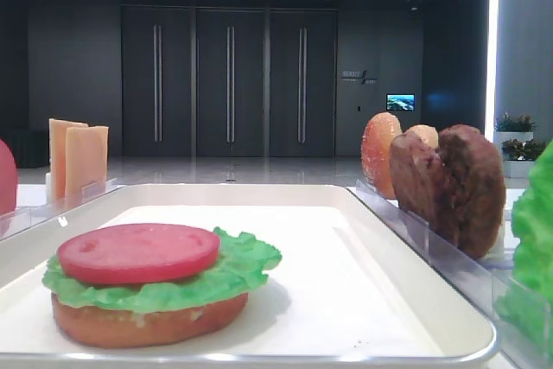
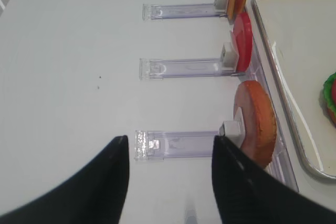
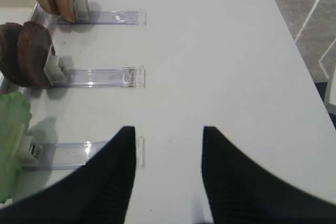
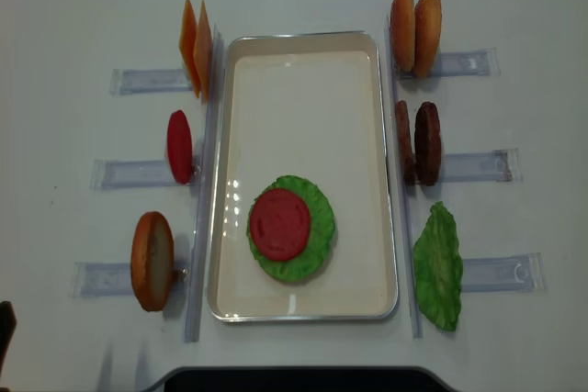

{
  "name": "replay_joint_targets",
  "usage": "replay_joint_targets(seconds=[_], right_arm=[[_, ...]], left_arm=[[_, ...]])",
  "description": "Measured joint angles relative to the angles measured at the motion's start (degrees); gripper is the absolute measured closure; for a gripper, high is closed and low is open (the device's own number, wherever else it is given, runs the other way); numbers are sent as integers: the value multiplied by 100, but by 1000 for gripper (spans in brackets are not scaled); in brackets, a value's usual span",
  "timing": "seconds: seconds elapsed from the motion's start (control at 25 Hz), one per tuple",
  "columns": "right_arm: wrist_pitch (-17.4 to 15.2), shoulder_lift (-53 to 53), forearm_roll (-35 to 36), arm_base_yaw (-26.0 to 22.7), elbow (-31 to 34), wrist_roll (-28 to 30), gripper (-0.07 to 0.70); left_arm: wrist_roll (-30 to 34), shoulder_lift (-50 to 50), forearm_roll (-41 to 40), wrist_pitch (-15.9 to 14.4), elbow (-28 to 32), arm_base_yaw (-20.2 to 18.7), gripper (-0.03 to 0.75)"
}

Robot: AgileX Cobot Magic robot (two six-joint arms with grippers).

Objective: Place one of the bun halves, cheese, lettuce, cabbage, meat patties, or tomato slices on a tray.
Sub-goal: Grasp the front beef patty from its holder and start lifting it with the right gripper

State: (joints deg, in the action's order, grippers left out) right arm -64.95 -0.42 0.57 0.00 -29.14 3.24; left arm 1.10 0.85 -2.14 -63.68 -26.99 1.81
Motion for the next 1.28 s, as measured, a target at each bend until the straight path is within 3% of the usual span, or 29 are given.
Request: replay_joint_targets(seconds=[0.2,0.68,0.84,1.04,1.28], right_arm=[[20,1001,-12,0,-351,-23,343],[27,5252,278,0,-2196,-85,344],[-202,6399,344,0,-2836,-85,344],[-446,7320,348,0,-3454,-85,344],[-480,7468,357,65,-3547,-90,344]], left_arm=[[0,0,0,0,0,0,325],[0,0,0,0,0,0,325],[0,0,0,0,0,0,325],[0,0,0,0,0,0,325],[0,0,0,0,0,0,325]])
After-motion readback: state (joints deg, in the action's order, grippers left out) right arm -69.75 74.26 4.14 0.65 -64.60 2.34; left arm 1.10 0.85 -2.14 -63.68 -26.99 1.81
